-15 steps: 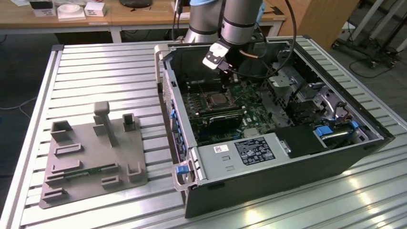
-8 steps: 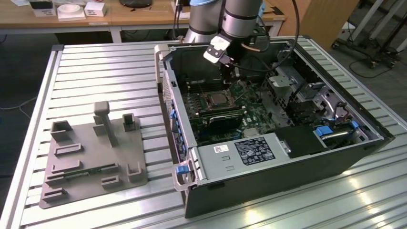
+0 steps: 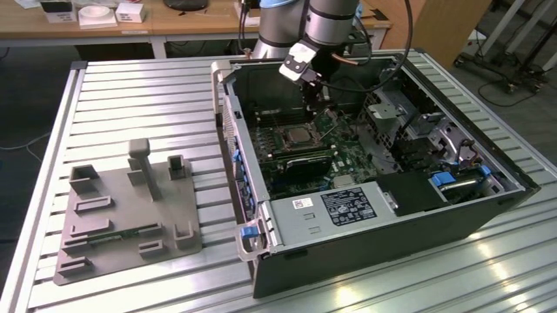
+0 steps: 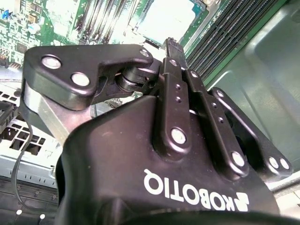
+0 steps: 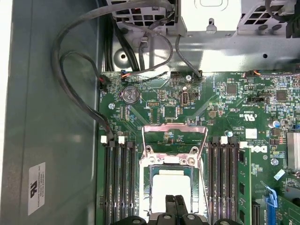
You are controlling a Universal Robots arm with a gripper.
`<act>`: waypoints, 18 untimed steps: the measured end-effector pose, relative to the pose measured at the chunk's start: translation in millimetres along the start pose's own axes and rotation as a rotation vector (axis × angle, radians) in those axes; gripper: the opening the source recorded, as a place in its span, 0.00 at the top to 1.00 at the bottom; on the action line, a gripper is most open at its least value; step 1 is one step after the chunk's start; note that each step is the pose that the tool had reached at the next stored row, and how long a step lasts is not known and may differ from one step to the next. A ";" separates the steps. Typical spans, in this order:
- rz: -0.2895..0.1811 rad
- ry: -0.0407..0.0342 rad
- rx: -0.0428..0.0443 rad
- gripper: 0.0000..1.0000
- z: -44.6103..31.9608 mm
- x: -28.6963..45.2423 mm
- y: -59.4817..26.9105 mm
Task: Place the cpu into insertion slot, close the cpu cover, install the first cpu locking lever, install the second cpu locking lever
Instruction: 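Close the cpu cover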
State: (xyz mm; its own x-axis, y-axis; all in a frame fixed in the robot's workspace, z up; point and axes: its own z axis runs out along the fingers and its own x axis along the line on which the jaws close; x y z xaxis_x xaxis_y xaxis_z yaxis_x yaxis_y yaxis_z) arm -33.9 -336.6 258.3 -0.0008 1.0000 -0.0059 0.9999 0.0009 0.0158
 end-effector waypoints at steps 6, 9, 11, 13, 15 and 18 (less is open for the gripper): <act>0.000 0.0000 0.0000 0.90 0.0 0.0 1.9; 0.000 0.0000 0.0000 0.90 0.0 0.0 3.4; 0.000 0.0000 0.0000 0.90 0.0 0.0 4.4; 0.000 0.0000 0.0000 0.90 0.1 0.0 4.6; 0.000 0.0000 0.0000 0.90 0.1 0.0 4.7; 0.000 -0.0002 0.0001 0.90 -0.4 0.0 4.7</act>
State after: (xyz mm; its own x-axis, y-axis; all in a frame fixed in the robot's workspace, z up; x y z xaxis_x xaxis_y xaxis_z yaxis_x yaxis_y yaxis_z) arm -29.2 -336.6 258.8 -0.0008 1.0000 -0.0061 0.9999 0.0009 0.0157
